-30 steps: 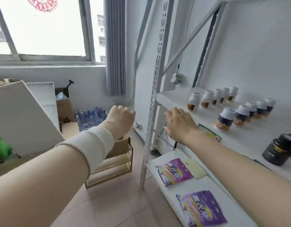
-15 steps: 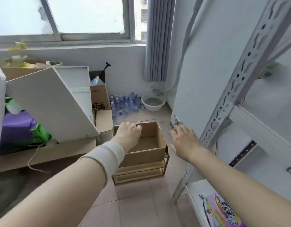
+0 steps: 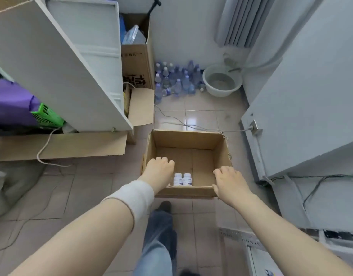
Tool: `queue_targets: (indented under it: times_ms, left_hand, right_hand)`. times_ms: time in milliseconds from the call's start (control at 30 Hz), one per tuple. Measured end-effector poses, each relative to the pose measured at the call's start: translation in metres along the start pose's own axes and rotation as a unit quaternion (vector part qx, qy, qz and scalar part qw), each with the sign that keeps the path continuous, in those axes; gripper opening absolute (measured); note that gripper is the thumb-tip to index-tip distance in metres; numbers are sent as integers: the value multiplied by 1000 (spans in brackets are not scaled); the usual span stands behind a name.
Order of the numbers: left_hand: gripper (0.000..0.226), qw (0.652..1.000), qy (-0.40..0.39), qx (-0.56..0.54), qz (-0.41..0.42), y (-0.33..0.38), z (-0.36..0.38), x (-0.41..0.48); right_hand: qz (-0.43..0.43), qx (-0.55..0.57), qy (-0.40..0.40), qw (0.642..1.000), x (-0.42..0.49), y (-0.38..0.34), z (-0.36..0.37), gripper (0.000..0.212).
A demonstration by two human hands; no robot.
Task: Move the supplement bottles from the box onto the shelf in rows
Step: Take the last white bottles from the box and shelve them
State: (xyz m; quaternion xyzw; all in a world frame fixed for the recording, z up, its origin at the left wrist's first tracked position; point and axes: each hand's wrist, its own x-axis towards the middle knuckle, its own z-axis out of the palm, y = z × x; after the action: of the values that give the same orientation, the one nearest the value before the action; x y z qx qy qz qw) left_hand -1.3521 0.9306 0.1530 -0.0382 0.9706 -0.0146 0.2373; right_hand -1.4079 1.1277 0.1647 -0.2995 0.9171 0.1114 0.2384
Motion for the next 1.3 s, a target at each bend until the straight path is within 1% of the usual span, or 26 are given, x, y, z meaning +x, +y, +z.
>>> queue_targets:
  times_ms: [167, 333, 433, 533, 600, 633, 767, 900, 967, 1067, 1167, 1233, 1300]
  left_hand:
    - [34, 994, -93, -58, 9, -16, 47, 84]
    - [43, 974, -175, -145, -22, -15, 106, 151]
    - [44, 962, -193, -182, -59, -7, 150, 191]
    - [45, 951, -186, -216, -118, 0, 195, 228]
    - [46, 951, -183, -216, -126, 3, 222, 250]
    - [46, 950, -194, -212, -124, 4, 232, 257]
    - [51, 930, -244, -241, -130, 4, 259, 278]
    - [48, 924, -267, -244, -122, -1, 266, 287]
    - [46, 926, -263, -244, -115, -3, 266, 287]
    - [43, 922, -234, -285, -116, -6, 263, 280]
    - [39, 910, -144, -368, -123, -8, 247, 270]
    - [35, 878, -85, -449, -140, -9, 226, 261]
    - [34, 833, -51, -530, -150, -10, 199, 254]
  right_hand:
    - [24, 63, -116, 991, 71, 1, 38, 44]
    - [56, 152, -171, 972, 147, 1, 79, 44]
    - [70, 207, -226, 949, 193, -5, 122, 45]
    - [110, 267, -293, 911, 240, -10, 170, 51]
    - [137, 300, -327, 886, 267, -11, 201, 55]
    - [148, 313, -340, 874, 277, -11, 213, 56]
    - [181, 378, -340, 842, 301, -17, 245, 58]
    - [193, 430, -333, 817, 305, -20, 255, 56]
    - [199, 459, -327, 802, 304, -17, 258, 57]
    - [207, 497, -314, 782, 298, -10, 256, 57]
    - [219, 542, -300, 754, 287, 3, 245, 54]
    - [231, 585, -301, 717, 277, 14, 234, 53]
    - [245, 625, -291, 681, 265, 25, 217, 50]
